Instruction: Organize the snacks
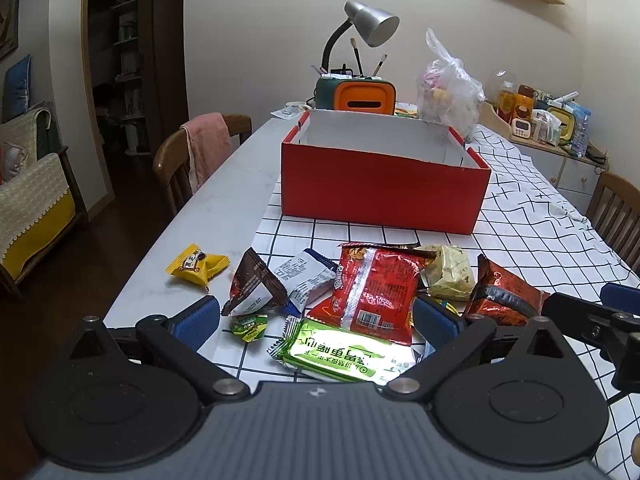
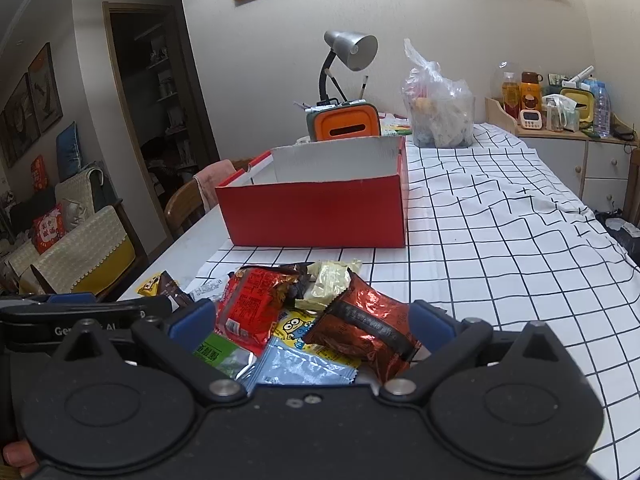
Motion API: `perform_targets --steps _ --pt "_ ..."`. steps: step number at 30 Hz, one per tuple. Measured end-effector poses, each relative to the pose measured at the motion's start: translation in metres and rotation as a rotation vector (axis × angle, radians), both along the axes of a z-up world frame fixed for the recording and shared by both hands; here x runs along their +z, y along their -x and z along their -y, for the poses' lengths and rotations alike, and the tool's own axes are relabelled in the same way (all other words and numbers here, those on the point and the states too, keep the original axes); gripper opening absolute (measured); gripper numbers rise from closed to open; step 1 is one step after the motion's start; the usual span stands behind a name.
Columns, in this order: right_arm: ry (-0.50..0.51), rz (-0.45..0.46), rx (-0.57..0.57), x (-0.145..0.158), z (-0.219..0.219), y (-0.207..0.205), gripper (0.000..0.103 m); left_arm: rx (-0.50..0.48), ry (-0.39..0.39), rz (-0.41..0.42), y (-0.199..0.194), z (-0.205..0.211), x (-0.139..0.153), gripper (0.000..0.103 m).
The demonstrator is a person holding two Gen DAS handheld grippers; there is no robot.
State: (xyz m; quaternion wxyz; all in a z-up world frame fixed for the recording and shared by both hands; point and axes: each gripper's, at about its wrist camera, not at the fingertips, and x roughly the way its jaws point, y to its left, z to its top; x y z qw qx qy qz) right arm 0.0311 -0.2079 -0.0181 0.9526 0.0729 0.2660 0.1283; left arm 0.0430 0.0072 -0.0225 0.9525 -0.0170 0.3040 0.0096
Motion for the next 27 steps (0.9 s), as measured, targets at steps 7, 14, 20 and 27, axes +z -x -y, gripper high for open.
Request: perform_targets --steps 7,14,20,27 --pt "-0.004 -0.002 0.004 -0.001 0.001 -0.002 0.103 0.007 -0.003 0.001 0.0 -0.001 0.0 0.103" --pt "-0.01 0.001 0.005 0.0 0.0 -0.002 0.103 -0.004 -0.007 0.009 0.003 0.001 0.001 0.103" --pt "-0.021 -0.006 0.01 -0.001 0.0 0.001 0.103 0.0 -0.001 0.01 0.005 0.001 0.002 0.103" --pt "-0.025 -0.003 0.009 0.0 0.0 0.004 0.103 0.005 -0.001 0.02 0.01 0.0 0.005 0.103"
